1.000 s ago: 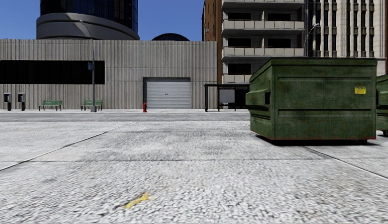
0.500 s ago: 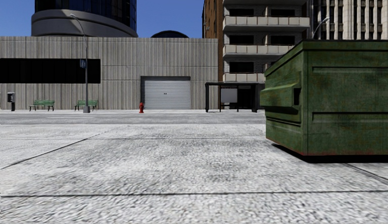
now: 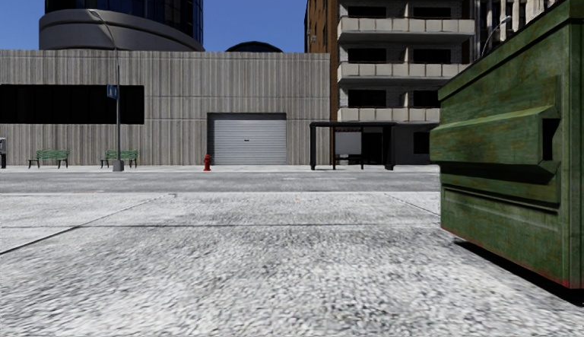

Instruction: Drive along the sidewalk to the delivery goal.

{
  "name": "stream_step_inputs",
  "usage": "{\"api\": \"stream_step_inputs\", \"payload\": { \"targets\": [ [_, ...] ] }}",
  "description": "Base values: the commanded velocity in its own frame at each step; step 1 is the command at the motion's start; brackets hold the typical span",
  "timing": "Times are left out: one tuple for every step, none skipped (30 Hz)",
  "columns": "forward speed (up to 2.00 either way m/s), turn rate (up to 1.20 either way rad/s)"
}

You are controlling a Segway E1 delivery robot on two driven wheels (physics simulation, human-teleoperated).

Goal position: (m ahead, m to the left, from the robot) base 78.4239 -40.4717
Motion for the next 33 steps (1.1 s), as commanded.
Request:
{"api": "stream_step_inputs", "payload": {
  "targets": [
    [2.00, 0.00],
    [2.00, 0.00],
    [2.00, 0.00],
    [2.00, 0.00],
    [2.00, 0.00],
    [2.00, 0.00],
    [2.00, 0.00],
    [2.00, 0.00],
    [2.00, 0.00],
    [2.00, 0.00],
    [2.00, 0.00],
    [2.00, 0.00],
    [2.00, 0.00],
    [2.00, 0.00],
    [2.00, 0.00],
    [2.00, 0.00],
    [2.00, 0.00],
    [2.00, 0.00],
    [2.00, 0.00],
    [2.00, 0.00],
    [2.00, 0.00],
    [2.00, 0.00],
    [2.00, 0.00],
    [2.00, 0.00],
    [2.00, 0.00],
    [2.00, 0.00],
    [2.00, 0.00],
    [2.00, 0.00],
    [2.00, 0.00],
    [2.00, 0.00],
    [2.00, 0.00],
    [2.00, 0.00],
    [2.00, 0.00]
  ]
}}
